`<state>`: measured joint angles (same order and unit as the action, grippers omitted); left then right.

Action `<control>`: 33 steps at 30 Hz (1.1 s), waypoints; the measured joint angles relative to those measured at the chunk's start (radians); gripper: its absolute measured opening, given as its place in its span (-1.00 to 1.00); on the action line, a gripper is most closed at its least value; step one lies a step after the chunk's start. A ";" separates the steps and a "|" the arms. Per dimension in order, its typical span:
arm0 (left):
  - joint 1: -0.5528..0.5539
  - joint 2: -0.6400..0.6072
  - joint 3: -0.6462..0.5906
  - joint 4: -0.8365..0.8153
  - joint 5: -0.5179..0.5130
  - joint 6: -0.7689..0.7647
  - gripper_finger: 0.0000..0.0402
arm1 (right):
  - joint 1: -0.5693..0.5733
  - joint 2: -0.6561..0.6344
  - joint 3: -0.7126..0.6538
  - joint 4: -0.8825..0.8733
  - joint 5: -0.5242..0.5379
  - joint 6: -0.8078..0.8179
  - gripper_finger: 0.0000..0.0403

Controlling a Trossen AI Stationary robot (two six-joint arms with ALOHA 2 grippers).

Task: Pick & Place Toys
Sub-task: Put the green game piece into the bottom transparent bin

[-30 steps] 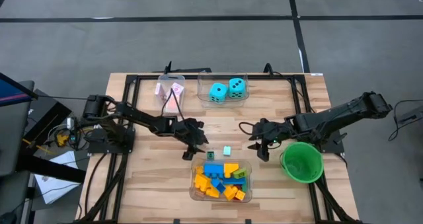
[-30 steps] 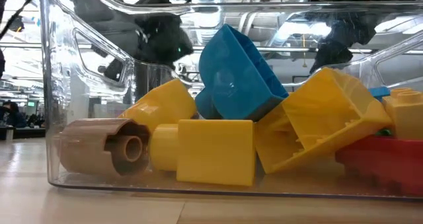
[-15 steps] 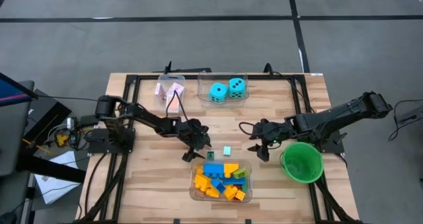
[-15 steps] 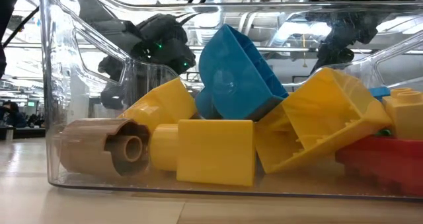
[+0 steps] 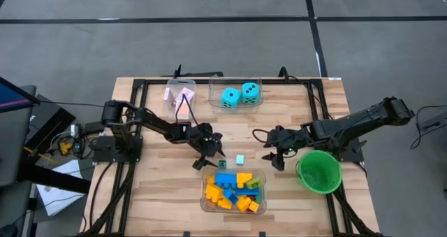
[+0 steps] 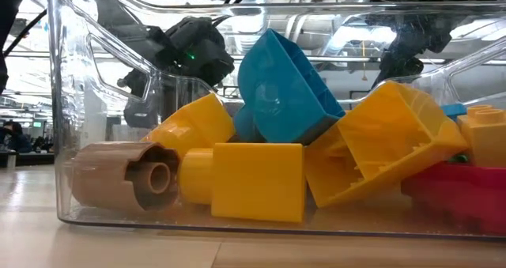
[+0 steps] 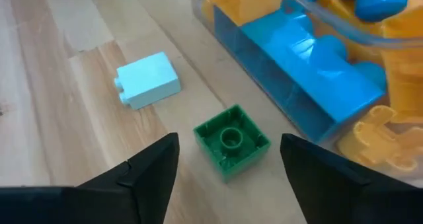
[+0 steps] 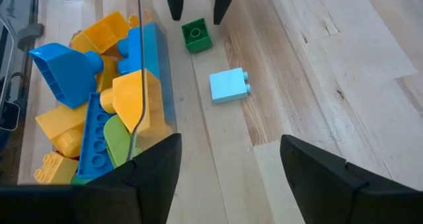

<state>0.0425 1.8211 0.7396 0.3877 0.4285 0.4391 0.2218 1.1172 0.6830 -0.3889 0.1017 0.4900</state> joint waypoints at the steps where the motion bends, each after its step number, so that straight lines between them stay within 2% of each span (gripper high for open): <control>1: 0.000 0.012 0.003 0.010 0.002 0.006 0.29 | 0.000 0.000 0.000 0.000 0.000 0.000 0.24; 8: 0.002 0.097 0.054 0.010 0.037 0.044 0.28 | 0.000 0.000 0.000 -0.009 0.000 0.014 0.24; 18: 0.020 0.131 0.081 0.005 0.108 0.054 0.25 | 0.013 0.000 0.000 -0.028 -0.003 0.026 0.24; 22: 0.021 0.133 0.081 -0.005 0.110 0.035 0.08 | 0.013 0.000 0.000 -0.032 -0.003 0.026 0.24; 28: 0.035 0.133 0.081 -0.007 0.110 0.028 -0.33 | 0.013 0.000 0.000 -0.030 -0.002 0.024 0.24; 33: 0.059 0.132 0.081 -0.009 0.109 0.028 -0.36 | 0.013 0.000 0.000 -0.030 -0.002 0.024 0.24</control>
<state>0.1011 1.9533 0.8204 0.3783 0.5377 0.4667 0.2352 1.1172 0.6830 -0.4191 0.0998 0.5144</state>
